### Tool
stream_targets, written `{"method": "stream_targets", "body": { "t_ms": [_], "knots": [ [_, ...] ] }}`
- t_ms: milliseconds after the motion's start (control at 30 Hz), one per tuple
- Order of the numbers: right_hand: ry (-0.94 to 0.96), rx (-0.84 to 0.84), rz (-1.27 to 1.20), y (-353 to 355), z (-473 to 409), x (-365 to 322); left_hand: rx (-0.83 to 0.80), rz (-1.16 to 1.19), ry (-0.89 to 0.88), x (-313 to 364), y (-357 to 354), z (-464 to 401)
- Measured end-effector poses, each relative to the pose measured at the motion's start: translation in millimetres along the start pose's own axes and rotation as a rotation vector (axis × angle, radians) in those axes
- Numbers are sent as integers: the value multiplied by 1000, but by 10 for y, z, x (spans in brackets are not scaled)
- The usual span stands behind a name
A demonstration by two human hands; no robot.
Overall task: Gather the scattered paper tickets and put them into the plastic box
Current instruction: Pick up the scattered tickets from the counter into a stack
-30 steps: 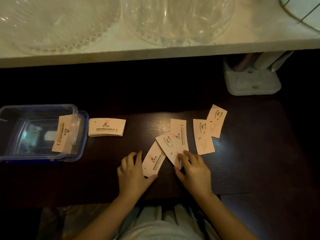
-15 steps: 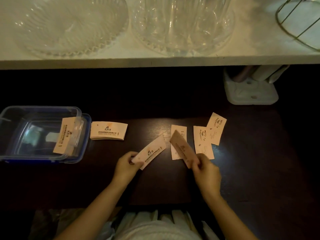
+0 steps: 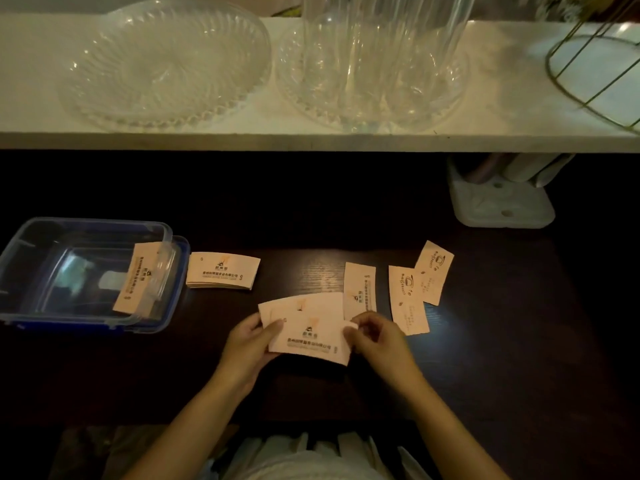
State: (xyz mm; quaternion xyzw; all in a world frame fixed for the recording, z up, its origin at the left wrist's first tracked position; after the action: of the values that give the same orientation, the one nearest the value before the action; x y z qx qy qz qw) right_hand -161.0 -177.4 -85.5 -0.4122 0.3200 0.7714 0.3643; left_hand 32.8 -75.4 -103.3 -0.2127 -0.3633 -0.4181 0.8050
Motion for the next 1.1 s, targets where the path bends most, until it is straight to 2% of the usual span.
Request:
{"method": "stream_targets", "body": {
  "t_ms": [67, 133, 267, 367, 533, 600, 633, 800, 900, 967, 1100],
  "knots": [
    [87, 232, 241, 248, -52, 9, 72, 74, 7, -22, 112, 0],
    [219, 303, 494, 328, -131, -74, 109, 130, 11, -41, 204, 10],
    [389, 119, 813, 177, -557, -313, 144, 197, 31, -86, 326, 35],
    [345, 7, 1013, 110, -861, -383, 127, 246, 38, -106, 337, 66],
    [248, 22, 1190, 156, -936, -308, 130, 309, 63, -171, 363, 108],
    [217, 62, 1087, 231, -877, -339, 138, 309, 68, -189, 366, 121],
    [214, 112, 938, 315, -825, -400, 141, 310, 66, -189, 366, 127],
    [108, 258, -80, 889, -447, -417, 135, 285, 18, -109, 354, 156],
    [8, 215, -627, 824, -218, -237, 101, 245, -4, -41, 245, 153],
    [-72, 145, -687, 552, -134, -132, 63, 239, -3, -10, 127, 148],
    [-130, 117, -512, 124, -26, 45, -52, 217, -33, 73, -130, 171]
  ]
}}
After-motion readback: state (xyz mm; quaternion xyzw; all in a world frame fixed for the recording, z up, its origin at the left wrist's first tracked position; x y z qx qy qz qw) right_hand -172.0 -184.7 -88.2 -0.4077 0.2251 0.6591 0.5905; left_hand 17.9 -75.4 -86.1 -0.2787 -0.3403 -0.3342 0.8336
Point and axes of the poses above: each hand's wrist, its own z-axis away from the middle knuckle, its own y-axis out of the back of the hand, x = y × z, the point moved 10 cm from there along -z, towards the middle knuckle, and after that the axes turned 6 degrees about -z, right-handed, at the moved point
